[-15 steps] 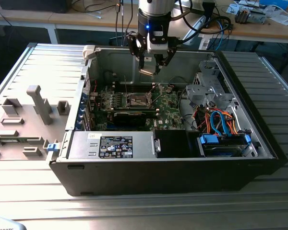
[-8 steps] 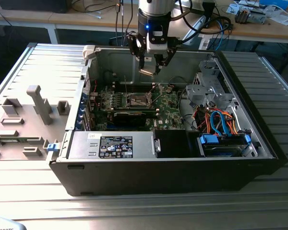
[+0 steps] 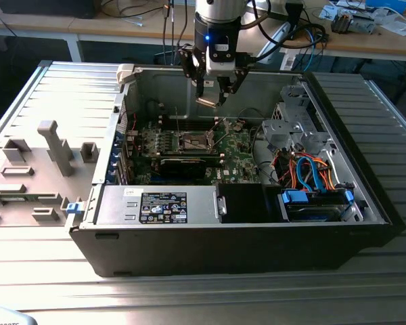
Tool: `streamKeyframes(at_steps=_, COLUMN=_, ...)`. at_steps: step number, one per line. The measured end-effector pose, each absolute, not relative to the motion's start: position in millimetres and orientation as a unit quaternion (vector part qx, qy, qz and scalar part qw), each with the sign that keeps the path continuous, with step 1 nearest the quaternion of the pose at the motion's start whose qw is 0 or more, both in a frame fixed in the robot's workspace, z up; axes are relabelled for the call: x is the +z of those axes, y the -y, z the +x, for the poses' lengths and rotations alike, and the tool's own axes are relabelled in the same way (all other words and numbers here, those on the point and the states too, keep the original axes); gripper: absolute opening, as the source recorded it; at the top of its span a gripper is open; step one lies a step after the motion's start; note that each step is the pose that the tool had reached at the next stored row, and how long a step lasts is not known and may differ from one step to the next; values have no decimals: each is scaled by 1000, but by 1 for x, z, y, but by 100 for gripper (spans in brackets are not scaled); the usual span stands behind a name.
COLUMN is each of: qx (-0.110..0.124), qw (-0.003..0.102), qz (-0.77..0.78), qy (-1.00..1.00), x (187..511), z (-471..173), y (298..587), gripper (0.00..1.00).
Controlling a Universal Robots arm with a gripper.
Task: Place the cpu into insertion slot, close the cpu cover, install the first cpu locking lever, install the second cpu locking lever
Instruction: 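Place the cpu into insertion slot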
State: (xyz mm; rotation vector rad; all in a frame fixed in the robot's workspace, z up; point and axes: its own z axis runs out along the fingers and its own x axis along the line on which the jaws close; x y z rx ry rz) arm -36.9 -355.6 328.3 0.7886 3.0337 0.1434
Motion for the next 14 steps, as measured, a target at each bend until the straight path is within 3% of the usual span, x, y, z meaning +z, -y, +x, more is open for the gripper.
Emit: streamKeyframes(at_steps=14, qx=46, qw=2, qz=262, qy=-964, x=328, z=-37, y=356, gripper=54)
